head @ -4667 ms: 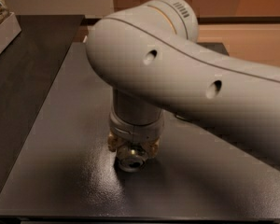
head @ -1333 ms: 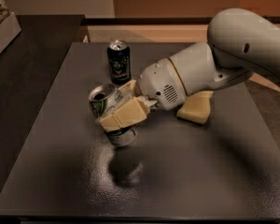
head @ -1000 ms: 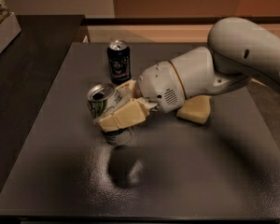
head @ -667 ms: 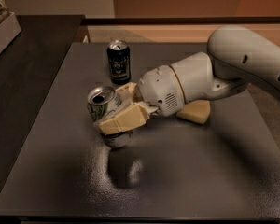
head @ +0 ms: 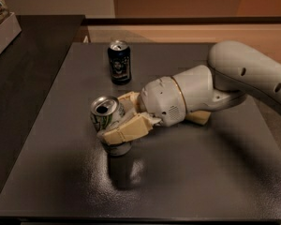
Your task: Place 7up can upright
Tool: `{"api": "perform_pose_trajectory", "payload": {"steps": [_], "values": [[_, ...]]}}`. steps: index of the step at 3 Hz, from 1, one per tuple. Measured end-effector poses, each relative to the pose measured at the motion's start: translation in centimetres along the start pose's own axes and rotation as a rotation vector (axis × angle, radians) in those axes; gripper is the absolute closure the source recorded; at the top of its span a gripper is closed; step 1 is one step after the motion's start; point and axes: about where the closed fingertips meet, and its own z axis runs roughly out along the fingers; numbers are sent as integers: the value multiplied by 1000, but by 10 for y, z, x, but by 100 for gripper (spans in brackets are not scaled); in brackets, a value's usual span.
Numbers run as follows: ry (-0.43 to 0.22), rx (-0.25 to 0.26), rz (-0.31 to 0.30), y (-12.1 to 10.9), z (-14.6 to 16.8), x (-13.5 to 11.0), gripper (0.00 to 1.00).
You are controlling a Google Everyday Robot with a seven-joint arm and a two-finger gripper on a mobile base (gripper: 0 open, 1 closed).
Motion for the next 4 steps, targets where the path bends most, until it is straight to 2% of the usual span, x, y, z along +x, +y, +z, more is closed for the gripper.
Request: {"api": "perform_pose_trajectory", "payload": {"steps": [1, 2, 4], "values": [[-21, 0, -22, 1, 0, 7, 82], [-39, 14, -46, 2, -2, 13, 59], [-34, 8, -53, 4, 1, 11, 12]]}}
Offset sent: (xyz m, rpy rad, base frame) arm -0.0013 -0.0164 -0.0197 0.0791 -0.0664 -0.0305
